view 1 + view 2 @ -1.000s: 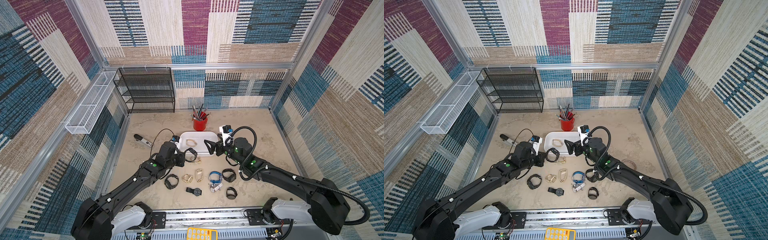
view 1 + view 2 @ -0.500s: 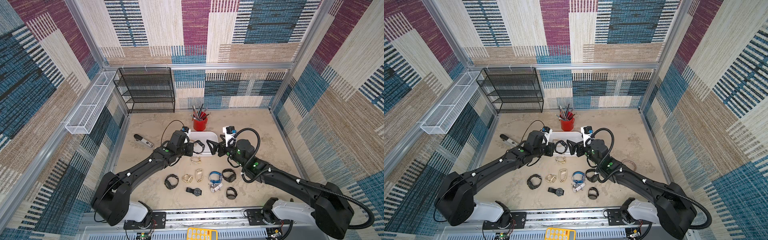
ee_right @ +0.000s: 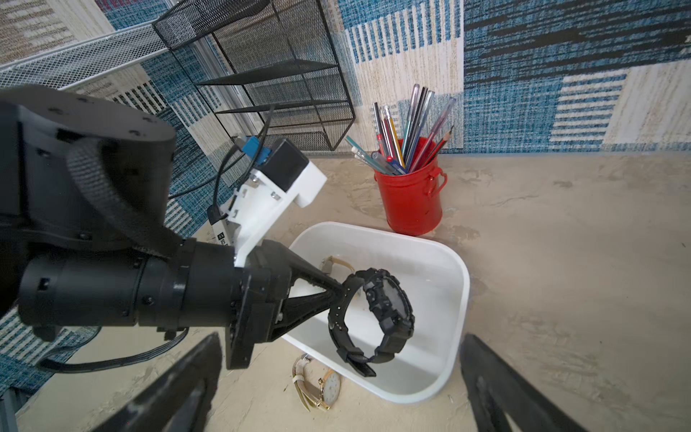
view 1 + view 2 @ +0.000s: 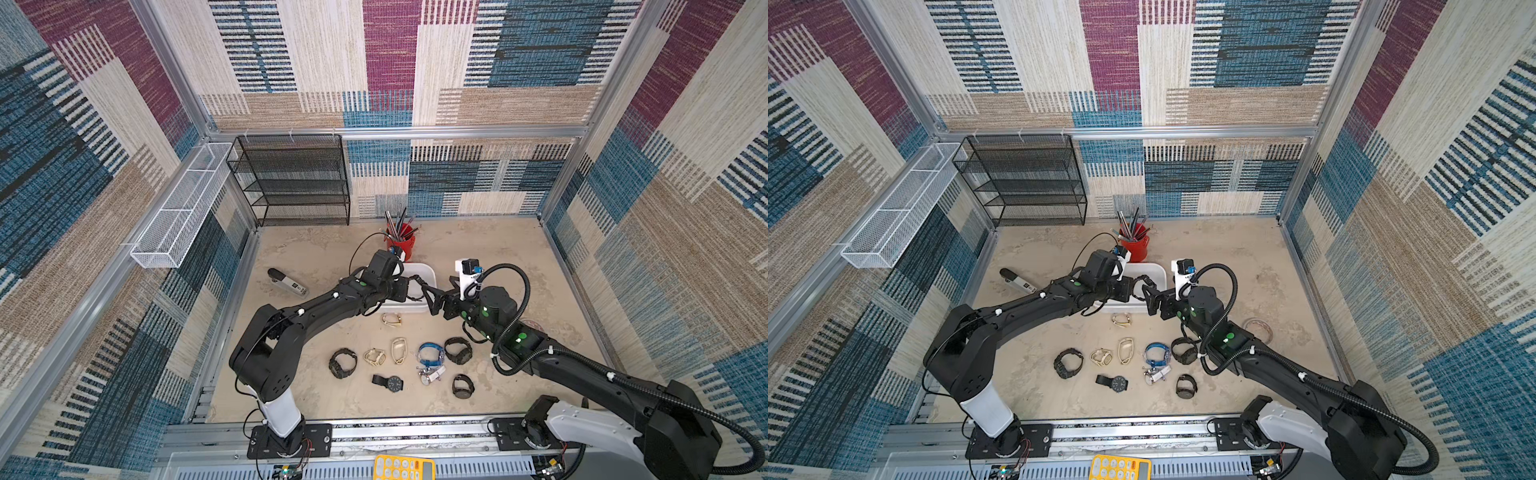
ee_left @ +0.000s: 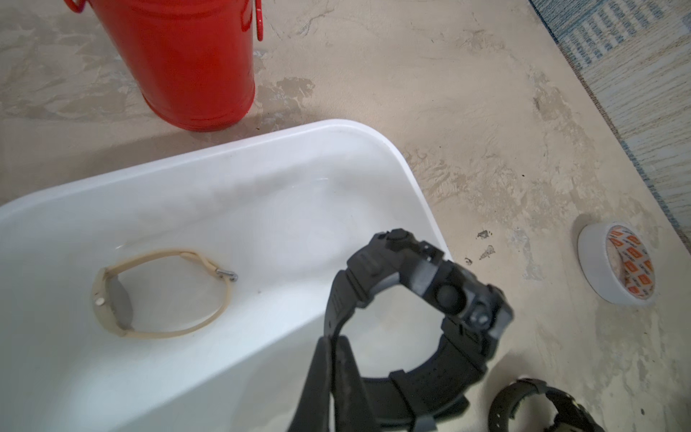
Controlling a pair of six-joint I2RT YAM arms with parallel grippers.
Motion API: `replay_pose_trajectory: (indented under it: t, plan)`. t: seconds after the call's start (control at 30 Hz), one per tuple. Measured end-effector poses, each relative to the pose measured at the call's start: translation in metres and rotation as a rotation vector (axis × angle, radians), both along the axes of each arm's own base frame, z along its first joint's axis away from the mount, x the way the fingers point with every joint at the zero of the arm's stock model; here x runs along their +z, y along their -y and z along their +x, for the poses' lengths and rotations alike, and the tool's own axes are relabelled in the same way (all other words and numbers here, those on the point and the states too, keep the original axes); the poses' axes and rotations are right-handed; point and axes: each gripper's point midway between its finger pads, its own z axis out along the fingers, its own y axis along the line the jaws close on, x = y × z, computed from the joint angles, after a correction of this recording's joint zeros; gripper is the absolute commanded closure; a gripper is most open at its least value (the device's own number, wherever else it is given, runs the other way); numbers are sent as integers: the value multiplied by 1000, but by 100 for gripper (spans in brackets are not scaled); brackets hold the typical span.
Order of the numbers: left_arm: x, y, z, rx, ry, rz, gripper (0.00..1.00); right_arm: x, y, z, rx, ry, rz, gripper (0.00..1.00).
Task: Put the watch into the storage box
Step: Pick up the watch at the center of the board, then place the watch in the storage box.
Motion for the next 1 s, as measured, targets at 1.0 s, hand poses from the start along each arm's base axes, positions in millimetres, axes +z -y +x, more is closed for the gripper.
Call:
replay_pose_trajectory:
  t: [1.0]
  plan:
    - [-58,23,45,24,-44,113,100,-10,8,-1,-30,-22,-23,0]
